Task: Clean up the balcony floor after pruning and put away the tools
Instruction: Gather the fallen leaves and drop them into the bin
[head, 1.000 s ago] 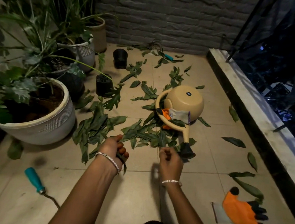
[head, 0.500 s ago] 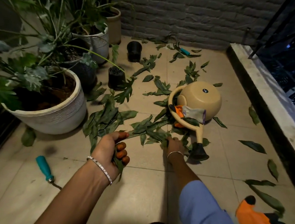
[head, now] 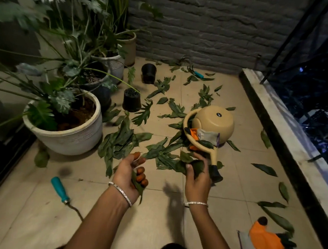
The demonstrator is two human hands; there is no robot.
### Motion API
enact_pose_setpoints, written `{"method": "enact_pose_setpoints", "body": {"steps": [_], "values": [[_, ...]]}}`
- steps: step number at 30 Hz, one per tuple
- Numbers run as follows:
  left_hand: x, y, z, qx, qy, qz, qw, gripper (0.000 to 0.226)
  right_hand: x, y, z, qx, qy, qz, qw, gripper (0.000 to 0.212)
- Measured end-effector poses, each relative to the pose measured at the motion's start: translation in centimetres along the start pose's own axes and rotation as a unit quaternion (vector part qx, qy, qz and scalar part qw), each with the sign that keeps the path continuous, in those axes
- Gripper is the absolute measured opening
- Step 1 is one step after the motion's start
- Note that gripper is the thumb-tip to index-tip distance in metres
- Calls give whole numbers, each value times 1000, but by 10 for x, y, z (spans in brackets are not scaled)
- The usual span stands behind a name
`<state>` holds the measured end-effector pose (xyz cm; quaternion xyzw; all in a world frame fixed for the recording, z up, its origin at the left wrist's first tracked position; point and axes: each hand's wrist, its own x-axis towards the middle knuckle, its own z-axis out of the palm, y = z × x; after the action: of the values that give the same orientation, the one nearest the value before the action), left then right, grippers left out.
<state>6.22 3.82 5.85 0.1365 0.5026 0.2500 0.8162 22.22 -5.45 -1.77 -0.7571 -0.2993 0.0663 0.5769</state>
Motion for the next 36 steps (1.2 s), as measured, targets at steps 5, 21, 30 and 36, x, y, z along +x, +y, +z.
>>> {"method": "enact_pose_setpoints", "body": {"steps": [5, 21, 30, 36], "values": [[-19, -23, -5, 36, -85, -25, 995, 58, -55, -68, -16, 51, -34, -31, 998, 24], [-32, -9, -28, -154, -129, -3, 980, 29, -71, -126, -49, -100, -307, -112, 940, 48], [-4, -2, -6, -188, -91, 29, 978, 21, 45, -169, -65, -235, -338, -67, 909, 13], [26, 0, 26, -164, -84, -5, 983, 23, 116, -115, -55, -422, -399, -86, 809, 19]]}}
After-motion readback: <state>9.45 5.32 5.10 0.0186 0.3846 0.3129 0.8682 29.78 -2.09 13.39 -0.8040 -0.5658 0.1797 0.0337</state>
